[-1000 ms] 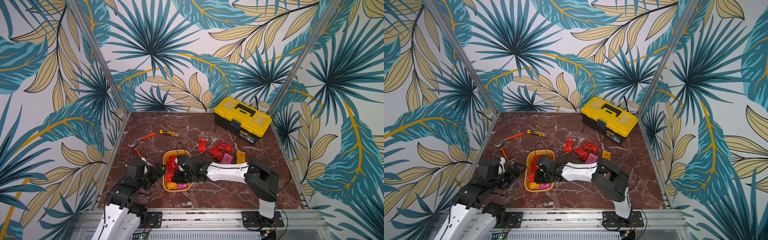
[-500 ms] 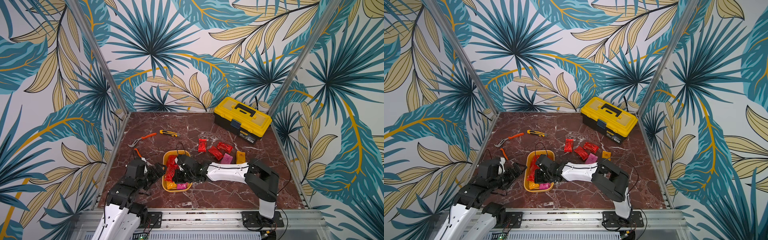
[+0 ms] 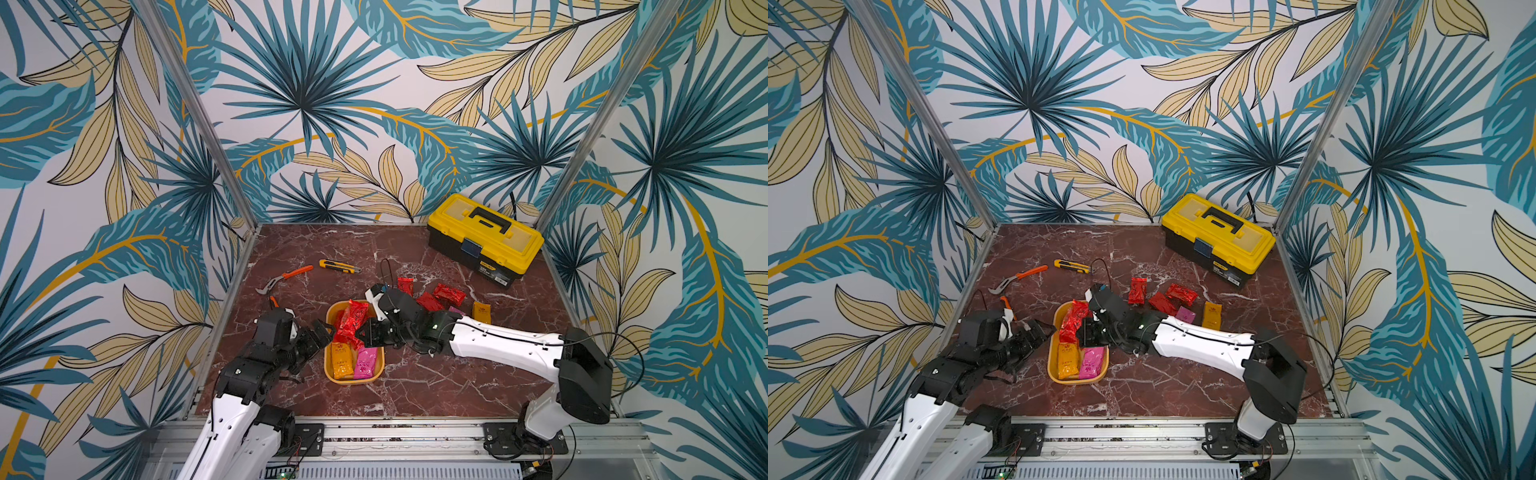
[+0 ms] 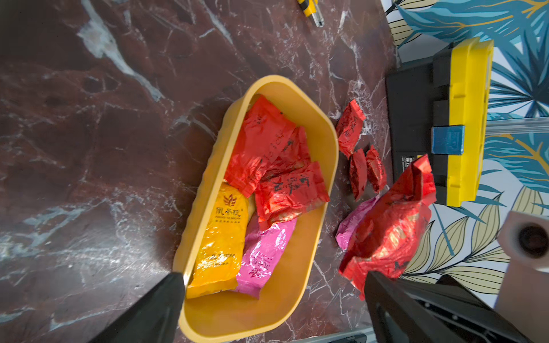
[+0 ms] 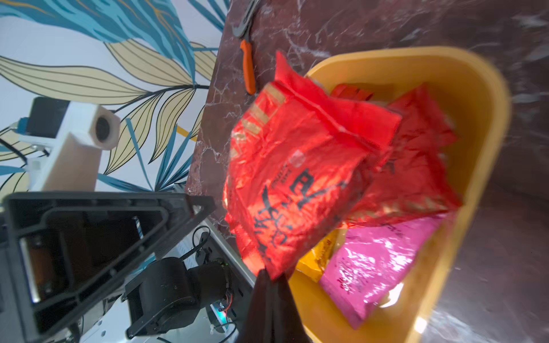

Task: Take the tea bags out of the storage box
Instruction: Pick up the tea bag from the storage box, then place the tea bag at the center of the board.

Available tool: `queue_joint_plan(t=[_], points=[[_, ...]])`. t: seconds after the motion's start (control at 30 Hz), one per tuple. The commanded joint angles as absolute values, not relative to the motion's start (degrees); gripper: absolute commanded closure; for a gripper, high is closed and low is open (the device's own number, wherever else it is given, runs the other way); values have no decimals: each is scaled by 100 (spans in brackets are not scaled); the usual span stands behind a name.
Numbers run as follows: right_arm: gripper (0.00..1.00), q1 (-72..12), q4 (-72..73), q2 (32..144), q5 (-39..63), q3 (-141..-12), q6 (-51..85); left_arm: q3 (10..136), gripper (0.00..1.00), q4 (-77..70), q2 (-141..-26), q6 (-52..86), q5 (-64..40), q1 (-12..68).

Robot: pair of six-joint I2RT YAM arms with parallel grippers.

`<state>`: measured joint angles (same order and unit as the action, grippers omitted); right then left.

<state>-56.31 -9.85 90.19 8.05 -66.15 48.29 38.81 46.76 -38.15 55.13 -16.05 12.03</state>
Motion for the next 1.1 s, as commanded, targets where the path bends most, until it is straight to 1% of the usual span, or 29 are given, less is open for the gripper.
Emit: queue_joint_plan(t=[0.0, 0.1, 0.27, 0.4, 0.57, 0.73, 0.87, 1.0, 1.03, 1.07], points=[[100, -5336, -1553, 8588, 590, -6270, 4549, 4229, 0, 4235, -4143, 5386, -1898, 1169], [100, -4894, -1730, 8155, 572, -5916, 4395, 4289, 0, 3913, -4572, 5484, -2079, 1353], [100, -3919, -1755, 7849, 980, -5253, 4050, 4277, 0, 3267, -5185, 5768, -1580, 2280], [100, -3494, -1780, 7999, 1200, -4930, 3696, 4260, 0, 2791, -5704, 5999, -1355, 2904], [100, -3307, -1784, 8560, 1583, -4861, 3289, 4275, 0, 2641, -6067, 6111, -1053, 3504], [100, -3299, -1688, 9116, 2022, -4895, 3067, 4050, 0, 2727, -5901, 6152, -950, 3612], [100, -3304, -1716, 9332, 2127, -4913, 2971, 3943, 0, 2988, -5587, 6135, -798, 3604], [100, -3296, -1903, 9288, 1842, -4928, 3004, 3821, 0, 3154, -5295, 6159, -598, 3601], [99, -3294, -1960, 9259, 1763, -4939, 3027, 3763, 0, 3140, -5241, 6193, -528, 3602], [95, -3289, -2018, 9210, 1675, -4956, 3049, 3693, 0, 3093, -5187, 6230, -459, 3591]])
